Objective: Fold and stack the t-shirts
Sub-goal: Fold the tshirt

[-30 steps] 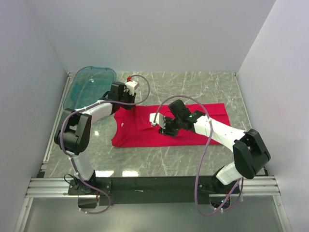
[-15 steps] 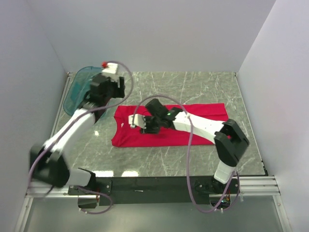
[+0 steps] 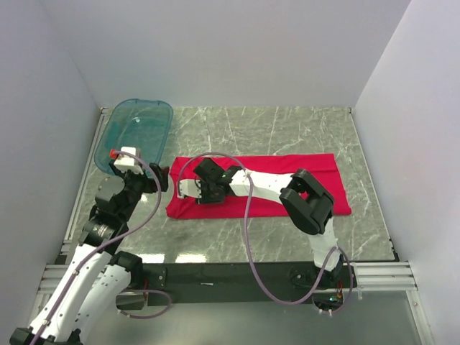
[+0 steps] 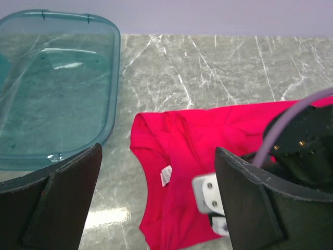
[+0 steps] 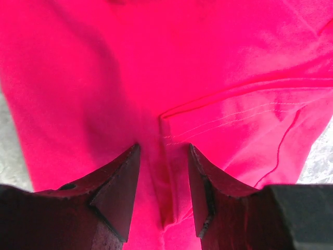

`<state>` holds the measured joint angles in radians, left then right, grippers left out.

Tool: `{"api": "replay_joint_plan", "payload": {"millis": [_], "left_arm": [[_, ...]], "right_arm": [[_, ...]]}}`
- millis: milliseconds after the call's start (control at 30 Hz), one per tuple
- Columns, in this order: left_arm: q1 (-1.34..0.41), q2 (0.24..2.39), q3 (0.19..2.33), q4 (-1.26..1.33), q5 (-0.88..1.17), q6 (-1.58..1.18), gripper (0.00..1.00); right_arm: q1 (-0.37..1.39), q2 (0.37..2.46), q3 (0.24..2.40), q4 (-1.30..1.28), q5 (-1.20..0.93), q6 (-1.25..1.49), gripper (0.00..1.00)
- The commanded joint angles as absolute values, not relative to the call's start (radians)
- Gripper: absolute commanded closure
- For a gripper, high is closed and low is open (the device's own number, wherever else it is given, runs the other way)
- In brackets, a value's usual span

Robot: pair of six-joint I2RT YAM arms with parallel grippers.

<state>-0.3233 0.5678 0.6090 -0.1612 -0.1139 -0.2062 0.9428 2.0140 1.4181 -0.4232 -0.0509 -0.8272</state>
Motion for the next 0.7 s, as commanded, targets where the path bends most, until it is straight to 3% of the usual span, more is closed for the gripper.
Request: {"api": "replay_joint_plan", "payload": {"millis": [0, 467, 667], "left_arm": [[-0.321, 0.526, 0.617, -0.189, -0.121, -0.221, 0.06], [-0.322, 0.456, 0.606, -0.213, -0.123, -0.242, 0.06], [-0.321, 0.449, 0.603, -0.213, -0.117, -0.241, 0.05]], "right_arm": [[0.950, 2.034, 1.488, -0.416, -0.003, -0.815, 0.51], [0.948, 2.074, 1.525, -0.405, 0.017, -0.779, 0.55], [0.948, 2.060, 1.520, -0.402, 0.003, -0.755, 0.73]]}}
